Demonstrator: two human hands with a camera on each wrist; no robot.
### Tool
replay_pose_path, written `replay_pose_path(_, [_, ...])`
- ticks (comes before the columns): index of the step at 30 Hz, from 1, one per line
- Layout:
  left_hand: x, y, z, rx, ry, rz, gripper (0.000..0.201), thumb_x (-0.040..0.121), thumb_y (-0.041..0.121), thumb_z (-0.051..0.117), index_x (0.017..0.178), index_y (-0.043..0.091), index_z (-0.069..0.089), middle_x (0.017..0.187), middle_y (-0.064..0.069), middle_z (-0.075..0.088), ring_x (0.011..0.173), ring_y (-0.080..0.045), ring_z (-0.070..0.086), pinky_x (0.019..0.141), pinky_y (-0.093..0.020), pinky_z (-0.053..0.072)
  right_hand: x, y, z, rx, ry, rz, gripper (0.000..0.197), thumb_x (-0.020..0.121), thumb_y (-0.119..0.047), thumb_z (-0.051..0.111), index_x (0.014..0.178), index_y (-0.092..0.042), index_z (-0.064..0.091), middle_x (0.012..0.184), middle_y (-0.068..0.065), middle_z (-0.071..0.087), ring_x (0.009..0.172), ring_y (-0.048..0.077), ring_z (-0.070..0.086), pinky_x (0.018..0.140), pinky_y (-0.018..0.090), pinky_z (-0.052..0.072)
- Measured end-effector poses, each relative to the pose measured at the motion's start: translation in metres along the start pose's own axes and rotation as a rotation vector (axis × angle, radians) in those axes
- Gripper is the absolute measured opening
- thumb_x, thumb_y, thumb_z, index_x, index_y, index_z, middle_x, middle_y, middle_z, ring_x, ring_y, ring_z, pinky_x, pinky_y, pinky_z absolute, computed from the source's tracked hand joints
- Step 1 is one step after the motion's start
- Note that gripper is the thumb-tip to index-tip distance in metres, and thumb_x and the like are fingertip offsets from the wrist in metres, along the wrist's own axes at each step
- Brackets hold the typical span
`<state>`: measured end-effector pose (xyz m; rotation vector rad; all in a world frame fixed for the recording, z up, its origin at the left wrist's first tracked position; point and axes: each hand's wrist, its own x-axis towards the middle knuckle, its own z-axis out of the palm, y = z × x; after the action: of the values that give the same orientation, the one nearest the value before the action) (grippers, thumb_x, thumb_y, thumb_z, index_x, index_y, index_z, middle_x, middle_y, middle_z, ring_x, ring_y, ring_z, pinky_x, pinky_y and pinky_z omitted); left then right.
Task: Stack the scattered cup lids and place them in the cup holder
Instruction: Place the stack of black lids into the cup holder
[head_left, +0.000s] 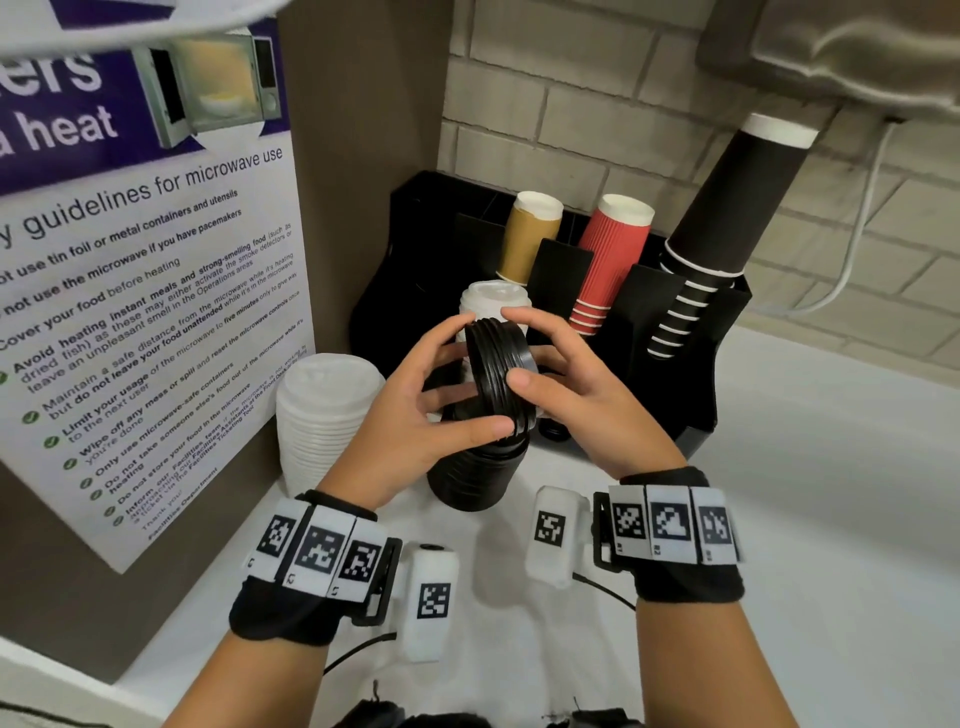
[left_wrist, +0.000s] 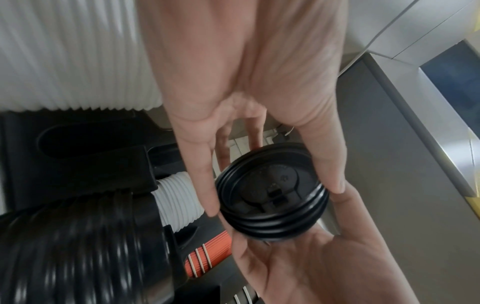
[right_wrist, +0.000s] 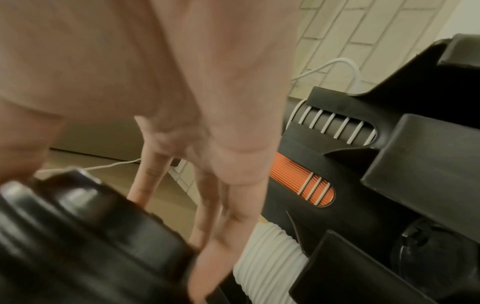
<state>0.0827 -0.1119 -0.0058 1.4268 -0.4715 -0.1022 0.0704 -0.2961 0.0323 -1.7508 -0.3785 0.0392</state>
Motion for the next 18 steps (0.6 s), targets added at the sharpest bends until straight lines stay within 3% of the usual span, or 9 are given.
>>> replay_pose_path(3, [-0.0004,-0.0014,0.002,0.005,0.012,0.003,0.09,0.057,0.033,0.084,0.138,0.035,0.044,0.137,0.005,0.053,0.12,-0.016,0.059,0.098,-0.051,0.051,-0.0023,-0.004,-0.0002,-0.008,-0.007,0.013,0.048,0.084,-0.027,0.067,0.129,-0.036,0.052,0.113,-0.004,0.064,0.099,0.019,0.068,0.085,0.032,0.055])
replay_pose_path(8, [-0.0014,0.0004,0.0042,0.04,0.04,0.037,0.083,0.057,0.033,0.086,0.131,0.043,0.048,0.13,0.01,0.056,0.118,-0.014,0.059,0.098,-0.047,0.052,-0.0031,-0.0076,0.0008,-0.044,-0.001,-0.013,0.056,0.075,-0.02,0.077,0.125,-0.034,0.055,0.115,0.002,0.063,0.101,0.018,0.066,0.093,0.035,0.052])
replay_pose_path(13, [0.0006,-0.0003,0.0027,0.035,0.028,0.024,0.096,0.055,0.033,0.087,0.14,0.037,0.043,0.139,0.007,0.052,0.121,-0.015,0.058,0.103,-0.044,0.048,-0.0025,-0.0072,-0.0011,-0.051,0.016,-0.022,0.061,0.07,-0.02,0.08,0.125,-0.033,0.056,0.118,0.006,0.062,0.102,0.02,0.066,0.094,0.036,0.052])
replay_pose_path(18, [0.0016,-0.0013,0.0047,0.023,-0.003,0.013,0.101,0.053,0.033,0.086,0.142,0.039,0.04,0.14,0.01,0.052,0.122,-0.009,0.058,0.105,-0.04,0.046,-0.005,-0.0088,-0.0018,-0.054,0.022,-0.032,0.063,0.067,-0.022,0.082,0.124,-0.029,0.056,0.114,0.0,0.064,0.109,0.019,0.062,0.097,0.037,0.05])
